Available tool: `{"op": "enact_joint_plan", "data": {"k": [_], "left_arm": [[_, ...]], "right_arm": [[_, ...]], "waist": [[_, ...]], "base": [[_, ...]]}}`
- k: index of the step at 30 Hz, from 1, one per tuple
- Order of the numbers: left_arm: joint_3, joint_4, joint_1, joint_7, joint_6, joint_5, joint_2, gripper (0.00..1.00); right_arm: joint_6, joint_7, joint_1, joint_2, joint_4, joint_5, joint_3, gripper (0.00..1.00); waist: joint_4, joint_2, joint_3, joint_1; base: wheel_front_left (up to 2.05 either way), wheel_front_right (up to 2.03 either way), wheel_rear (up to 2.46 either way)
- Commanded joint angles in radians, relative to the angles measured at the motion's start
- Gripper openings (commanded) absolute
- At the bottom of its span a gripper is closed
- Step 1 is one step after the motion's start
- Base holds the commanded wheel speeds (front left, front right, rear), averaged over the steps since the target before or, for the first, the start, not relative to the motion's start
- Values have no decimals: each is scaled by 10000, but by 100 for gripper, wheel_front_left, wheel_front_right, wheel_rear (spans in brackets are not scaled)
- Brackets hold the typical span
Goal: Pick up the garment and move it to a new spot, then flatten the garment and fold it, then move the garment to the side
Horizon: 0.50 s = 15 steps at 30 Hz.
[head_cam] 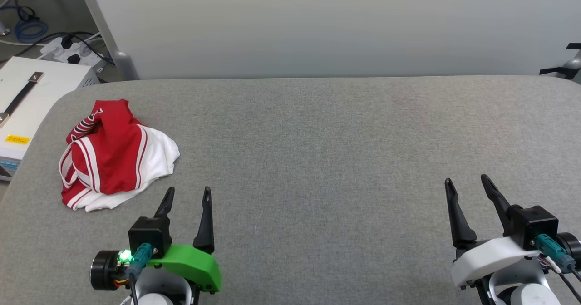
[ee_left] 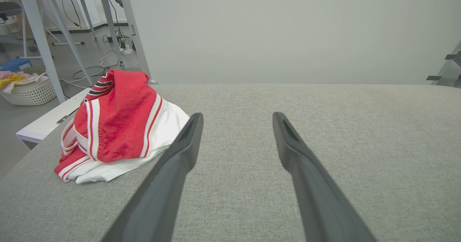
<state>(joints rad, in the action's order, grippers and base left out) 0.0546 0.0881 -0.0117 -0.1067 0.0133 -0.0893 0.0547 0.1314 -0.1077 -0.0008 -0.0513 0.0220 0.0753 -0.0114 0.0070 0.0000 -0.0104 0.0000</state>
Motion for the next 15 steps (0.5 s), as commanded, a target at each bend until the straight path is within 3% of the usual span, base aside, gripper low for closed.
{"op": "enact_joint_plan", "data": {"k": [1,15], "left_arm": [[28,77,73,-114,32,-93,-21,100],[205,373,44,-444,56,-259,-26,100]], "right_arm": [[-3,-114,122,5,49,24,-24,100],[-4,-442,133,6,267,96,-61,100]], "waist": [[1,0,-4,0],[18,0,-53,0]], "base": [[0,0,0],[0,0,0]]}}
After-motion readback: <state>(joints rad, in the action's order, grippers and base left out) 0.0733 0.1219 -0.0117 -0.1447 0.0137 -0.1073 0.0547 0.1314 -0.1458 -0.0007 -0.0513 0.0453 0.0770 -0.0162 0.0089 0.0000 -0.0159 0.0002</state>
